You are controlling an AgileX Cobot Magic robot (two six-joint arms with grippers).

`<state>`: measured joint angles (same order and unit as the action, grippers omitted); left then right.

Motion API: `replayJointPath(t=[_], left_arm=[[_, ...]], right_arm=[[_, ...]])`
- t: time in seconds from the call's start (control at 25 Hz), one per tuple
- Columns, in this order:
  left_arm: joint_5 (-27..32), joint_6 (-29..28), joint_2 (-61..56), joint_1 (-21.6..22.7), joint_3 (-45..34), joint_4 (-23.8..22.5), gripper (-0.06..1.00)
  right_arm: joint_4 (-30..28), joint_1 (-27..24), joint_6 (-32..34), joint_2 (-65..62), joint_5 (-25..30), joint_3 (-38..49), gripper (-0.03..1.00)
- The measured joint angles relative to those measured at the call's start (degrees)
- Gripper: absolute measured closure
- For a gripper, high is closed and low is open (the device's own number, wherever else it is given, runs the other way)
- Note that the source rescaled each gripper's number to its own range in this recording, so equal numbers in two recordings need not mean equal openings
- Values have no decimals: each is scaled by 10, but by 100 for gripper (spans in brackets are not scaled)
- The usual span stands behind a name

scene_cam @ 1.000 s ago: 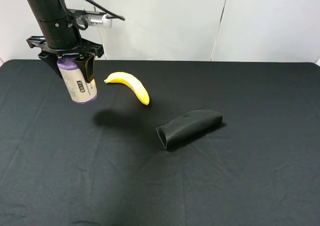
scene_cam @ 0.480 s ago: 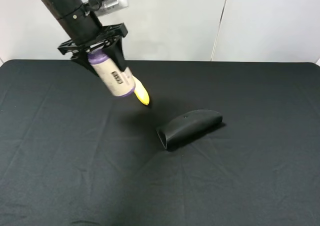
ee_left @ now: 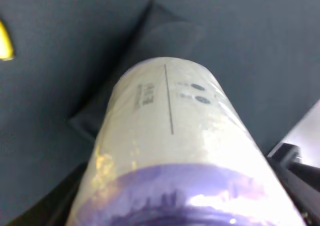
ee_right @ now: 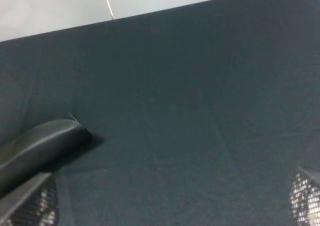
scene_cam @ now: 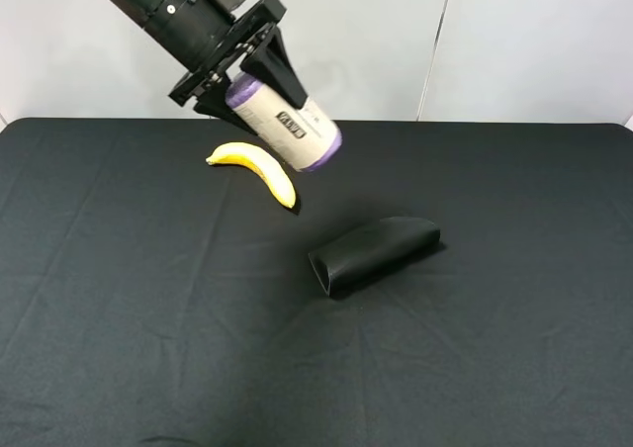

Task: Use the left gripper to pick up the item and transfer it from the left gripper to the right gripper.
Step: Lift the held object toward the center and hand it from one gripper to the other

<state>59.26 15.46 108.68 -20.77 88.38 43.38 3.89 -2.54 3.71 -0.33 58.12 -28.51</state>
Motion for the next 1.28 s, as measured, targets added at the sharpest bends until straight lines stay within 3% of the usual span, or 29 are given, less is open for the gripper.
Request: replayJointPath(t=[0.28,0.6,0.8,1.0,1.28], left_arm=[[-6,50,14,-37,-18,90,94],[18,116,30,-48,-59,179,94],[37,136,30,-48,-74,187,94],[46,146,30,-48,-74,200,94],[46,148,30,-48,-74,203,94]], right_arm=[[6,0,0,0,0,0,-3],[59,0,-23,42,-2,-9,-3],[132,8,-142,167,-25,-41,-3],[145,108,-233,269,-86,-67,-3],[85,279,-245,415,-144,-134,-3]])
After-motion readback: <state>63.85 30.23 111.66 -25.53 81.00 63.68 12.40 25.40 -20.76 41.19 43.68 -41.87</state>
